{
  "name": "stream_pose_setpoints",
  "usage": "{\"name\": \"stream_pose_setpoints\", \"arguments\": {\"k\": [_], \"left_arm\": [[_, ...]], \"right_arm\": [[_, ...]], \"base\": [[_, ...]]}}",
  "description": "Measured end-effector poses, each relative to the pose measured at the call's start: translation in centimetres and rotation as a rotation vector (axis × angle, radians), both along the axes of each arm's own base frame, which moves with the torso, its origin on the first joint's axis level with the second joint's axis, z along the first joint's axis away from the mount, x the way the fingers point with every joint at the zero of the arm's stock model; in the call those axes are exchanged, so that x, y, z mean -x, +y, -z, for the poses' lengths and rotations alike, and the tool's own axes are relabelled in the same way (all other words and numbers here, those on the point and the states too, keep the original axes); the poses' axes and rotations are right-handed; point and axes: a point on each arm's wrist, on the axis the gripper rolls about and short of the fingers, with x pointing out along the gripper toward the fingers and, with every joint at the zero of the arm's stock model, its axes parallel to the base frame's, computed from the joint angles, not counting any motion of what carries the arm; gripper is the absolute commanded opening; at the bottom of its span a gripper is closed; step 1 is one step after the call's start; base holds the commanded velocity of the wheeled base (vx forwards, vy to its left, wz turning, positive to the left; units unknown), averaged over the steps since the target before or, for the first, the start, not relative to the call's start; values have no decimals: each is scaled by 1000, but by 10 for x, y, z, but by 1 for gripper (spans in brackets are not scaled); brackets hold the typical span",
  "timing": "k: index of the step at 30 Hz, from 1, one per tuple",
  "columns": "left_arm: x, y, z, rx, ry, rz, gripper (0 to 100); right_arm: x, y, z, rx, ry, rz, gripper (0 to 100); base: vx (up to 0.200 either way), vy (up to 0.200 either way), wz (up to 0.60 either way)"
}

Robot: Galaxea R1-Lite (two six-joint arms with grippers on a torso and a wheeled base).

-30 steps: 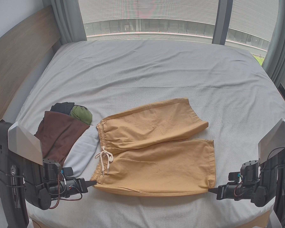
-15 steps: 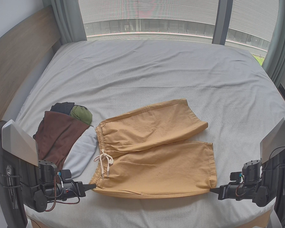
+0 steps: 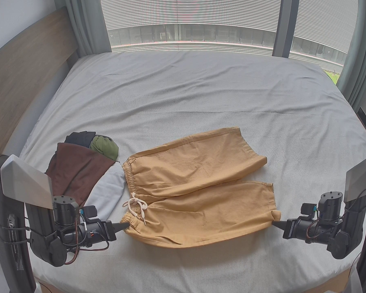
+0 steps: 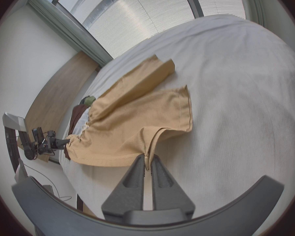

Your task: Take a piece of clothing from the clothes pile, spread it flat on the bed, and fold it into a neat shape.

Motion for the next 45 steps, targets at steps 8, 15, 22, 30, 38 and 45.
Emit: {"name": "stream_pose_setpoints", "arguments": {"k": [8, 15, 22, 30, 38, 45], "left_arm": [[-21, -6, -15, 70, -60, -45, 0], [-35, -10, -23, 97, -106, -99, 0], [-46, -12, -33, 126, -147, -147, 0], [-51, -13, -38, 145, -163, -166, 0], [-55, -14, -46, 185, -170, -203, 0], [-55, -14, -54, 207, -181, -218, 0]], "right_arm": [[-29, -6, -15, -26, -133, 45, 0], [-50, -11, -26, -54, -216, 80, 0], [-68, -11, -34, -62, -273, 87, 0], [-84, -9, -44, -68, -268, 86, 0], [-109, -4, -71, -74, -268, 83, 0], [-122, -2, -92, -79, -300, 81, 0]], "base": [[0, 0, 0], [0, 0, 0], [0, 0, 0], [0, 0, 0], [0, 0, 0], [0, 0, 0]]}}
